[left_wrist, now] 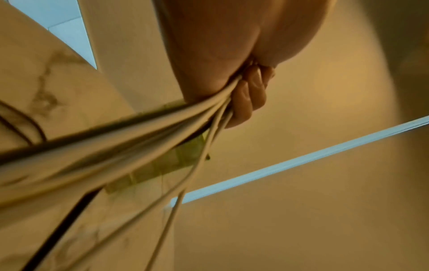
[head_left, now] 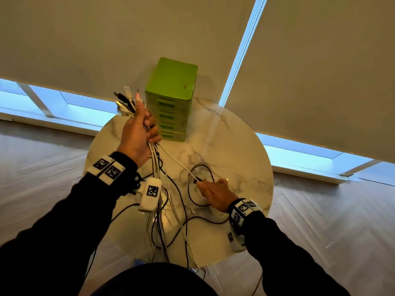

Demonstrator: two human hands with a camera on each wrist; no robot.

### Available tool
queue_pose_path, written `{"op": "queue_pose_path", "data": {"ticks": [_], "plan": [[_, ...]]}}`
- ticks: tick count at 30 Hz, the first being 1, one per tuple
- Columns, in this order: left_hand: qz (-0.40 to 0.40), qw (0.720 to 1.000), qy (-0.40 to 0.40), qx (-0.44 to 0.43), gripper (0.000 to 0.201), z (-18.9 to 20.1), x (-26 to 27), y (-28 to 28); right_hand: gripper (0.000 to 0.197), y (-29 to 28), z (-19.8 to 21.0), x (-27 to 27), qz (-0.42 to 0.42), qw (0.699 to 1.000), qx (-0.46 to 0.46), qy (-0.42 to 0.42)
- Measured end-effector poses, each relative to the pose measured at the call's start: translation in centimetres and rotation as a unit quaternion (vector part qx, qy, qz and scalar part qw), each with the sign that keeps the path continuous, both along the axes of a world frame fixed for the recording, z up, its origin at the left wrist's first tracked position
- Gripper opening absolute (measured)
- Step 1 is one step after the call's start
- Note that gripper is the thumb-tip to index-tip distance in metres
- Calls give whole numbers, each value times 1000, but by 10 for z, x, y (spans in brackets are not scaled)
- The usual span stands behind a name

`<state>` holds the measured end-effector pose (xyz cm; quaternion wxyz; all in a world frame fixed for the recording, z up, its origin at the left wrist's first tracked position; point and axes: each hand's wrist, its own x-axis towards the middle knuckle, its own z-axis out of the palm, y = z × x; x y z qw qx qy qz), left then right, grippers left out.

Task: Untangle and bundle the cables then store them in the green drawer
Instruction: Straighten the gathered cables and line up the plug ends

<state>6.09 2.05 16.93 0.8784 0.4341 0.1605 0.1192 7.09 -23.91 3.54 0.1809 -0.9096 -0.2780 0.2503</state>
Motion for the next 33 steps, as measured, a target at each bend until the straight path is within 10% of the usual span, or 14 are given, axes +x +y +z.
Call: {"op": "queue_pose_path", "data": {"ticks": [6,13,26,33], "plan": [[65,995,20,71,45,17,-2,29,43,-33,-4,20,-72,988,-133,-7],[-14,982,57,178,37,-22,-9,-22,37,19,34,56,-196,975,52,-96],[-77,947,143,277,39,-45,-5,-50,26,64,68,33,25,956,269,-113],[7,969,143,203,30,-37,6,-23,26,36,34,35,56,985,162,23]]}}
